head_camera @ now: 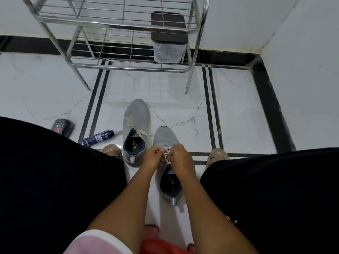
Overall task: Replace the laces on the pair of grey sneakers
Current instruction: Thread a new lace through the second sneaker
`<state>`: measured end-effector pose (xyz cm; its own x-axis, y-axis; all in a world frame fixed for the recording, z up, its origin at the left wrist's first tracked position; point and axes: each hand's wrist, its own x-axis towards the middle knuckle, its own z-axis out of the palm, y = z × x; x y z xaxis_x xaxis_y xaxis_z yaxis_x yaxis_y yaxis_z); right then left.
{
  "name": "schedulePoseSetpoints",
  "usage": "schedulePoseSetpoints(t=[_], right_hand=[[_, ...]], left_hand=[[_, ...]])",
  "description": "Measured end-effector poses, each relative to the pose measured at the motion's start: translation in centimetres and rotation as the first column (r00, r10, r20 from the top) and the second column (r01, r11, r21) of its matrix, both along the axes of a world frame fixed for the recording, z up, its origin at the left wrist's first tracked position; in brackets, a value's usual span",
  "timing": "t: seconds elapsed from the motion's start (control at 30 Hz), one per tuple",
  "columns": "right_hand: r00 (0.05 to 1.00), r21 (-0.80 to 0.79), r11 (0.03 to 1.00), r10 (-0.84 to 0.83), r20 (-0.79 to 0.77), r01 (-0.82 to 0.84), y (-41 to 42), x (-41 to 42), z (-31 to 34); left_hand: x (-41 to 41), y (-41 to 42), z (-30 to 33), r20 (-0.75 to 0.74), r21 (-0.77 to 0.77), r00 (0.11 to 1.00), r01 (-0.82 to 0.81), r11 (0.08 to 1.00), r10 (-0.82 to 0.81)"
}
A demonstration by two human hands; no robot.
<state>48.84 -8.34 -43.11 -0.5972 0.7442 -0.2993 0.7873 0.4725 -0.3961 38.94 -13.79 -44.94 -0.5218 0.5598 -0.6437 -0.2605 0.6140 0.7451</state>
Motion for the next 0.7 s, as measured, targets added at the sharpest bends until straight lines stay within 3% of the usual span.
schedulePoseSetpoints(t=[0.23, 0.33, 0.5, 0.6, 0.7], right_hand=[[1.0, 0.039, 0.999, -0.003, -0.027, 0.004, -0.4, 0.6, -0.2], [0.998, 0.023, 0.999, -0.046, -0.046, 0.047, -0.2, 0.6, -0.2], [0.985, -0.036, 0.989, -0.145, -0.096, 0.142, 0.3, 0.7, -1.1], [0.935, -0.116, 0.94, -0.335, -0.12, 0.322, 0.5, 1.3, -1.6], [0.827, -0.242, 0.813, -0.558, -0.062, 0.53, 1.1, 2.9, -2.4]], left_hand=[[0.2, -0.4, -0.1, 0.121, 0.005, 0.971, 0.208, 0.978, -0.207], [0.1, -0.4, 0.3, 0.104, 0.004, 0.951, 0.293, 0.956, -0.292], [-0.2, -0.1, -0.6, -0.129, -0.05, 0.928, 0.345, 0.937, -0.349], [-0.7, -0.8, -1.2, -0.396, -0.273, 0.805, 0.357, 0.893, -0.442], [-0.6, -2.5, -1.7, -0.446, -0.427, 0.739, 0.32, 0.846, -0.505]])
